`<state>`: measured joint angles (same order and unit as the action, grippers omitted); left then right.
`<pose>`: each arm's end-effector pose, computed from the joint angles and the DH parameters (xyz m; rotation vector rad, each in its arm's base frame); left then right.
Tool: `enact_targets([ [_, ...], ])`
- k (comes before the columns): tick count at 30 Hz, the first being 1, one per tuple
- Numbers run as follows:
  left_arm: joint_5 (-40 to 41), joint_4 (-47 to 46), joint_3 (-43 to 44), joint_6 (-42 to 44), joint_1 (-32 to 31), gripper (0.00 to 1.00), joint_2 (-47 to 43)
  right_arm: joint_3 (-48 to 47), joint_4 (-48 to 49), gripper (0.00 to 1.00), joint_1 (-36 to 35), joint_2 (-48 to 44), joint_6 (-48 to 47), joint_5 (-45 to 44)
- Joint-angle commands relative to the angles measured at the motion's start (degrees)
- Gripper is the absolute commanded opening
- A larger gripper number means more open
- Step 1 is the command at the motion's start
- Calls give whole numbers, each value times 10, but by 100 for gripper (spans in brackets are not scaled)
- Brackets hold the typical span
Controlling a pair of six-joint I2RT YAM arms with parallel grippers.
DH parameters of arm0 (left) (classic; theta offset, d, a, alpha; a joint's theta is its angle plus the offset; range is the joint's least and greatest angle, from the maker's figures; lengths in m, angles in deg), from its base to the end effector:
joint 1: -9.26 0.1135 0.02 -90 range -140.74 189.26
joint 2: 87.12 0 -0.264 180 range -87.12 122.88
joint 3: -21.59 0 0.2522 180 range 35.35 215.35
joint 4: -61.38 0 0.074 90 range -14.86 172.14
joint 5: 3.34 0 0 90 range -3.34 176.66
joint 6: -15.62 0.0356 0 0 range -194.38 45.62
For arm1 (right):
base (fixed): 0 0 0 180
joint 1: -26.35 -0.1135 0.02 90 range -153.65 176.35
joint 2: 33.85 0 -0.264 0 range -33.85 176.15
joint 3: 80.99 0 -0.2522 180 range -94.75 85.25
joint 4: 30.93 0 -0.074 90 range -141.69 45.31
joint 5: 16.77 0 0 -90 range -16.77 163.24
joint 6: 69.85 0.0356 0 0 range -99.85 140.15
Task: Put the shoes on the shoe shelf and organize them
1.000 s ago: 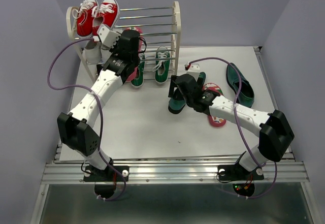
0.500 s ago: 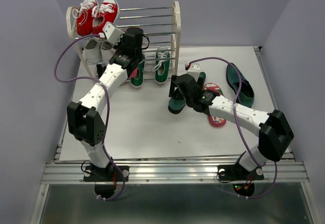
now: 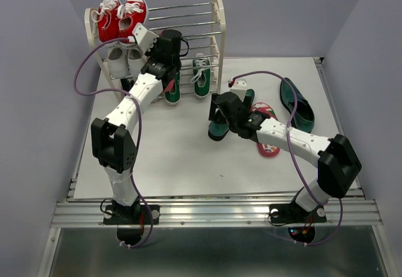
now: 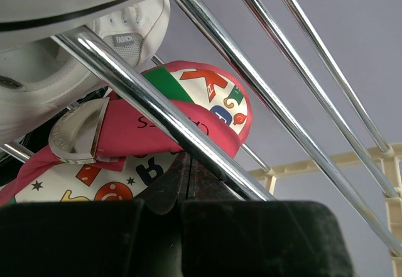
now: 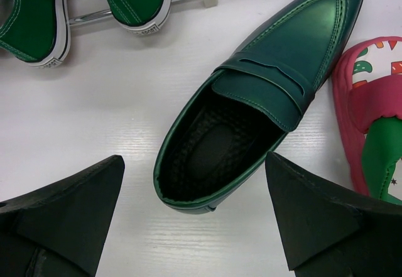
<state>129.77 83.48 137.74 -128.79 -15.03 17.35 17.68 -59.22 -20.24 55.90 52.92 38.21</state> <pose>0.4031 -0.1552 0.4021 -0.9417 1.4352 -0.3630 0.2561 0.2410 0.2789 0.0759 2.0849 0.1598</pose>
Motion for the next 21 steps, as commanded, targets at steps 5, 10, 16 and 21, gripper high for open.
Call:
enact_targets([
  [5, 24, -123, 51, -20, 9, 0, -15, -26, 8, 100, -2, 10, -5, -29],
  [10, 39, -128, 34, -26, 9, 0, -15, -24, 8, 100, -2, 14, -8, -30],
  [16, 45, -131, 15, -39, 9, 39, -16, -26, 9, 100, -2, 19, -17, -13],
  [21, 42, -129, 9, -39, 10, 71, -15, -34, 14, 100, -2, 25, -30, 31],
])
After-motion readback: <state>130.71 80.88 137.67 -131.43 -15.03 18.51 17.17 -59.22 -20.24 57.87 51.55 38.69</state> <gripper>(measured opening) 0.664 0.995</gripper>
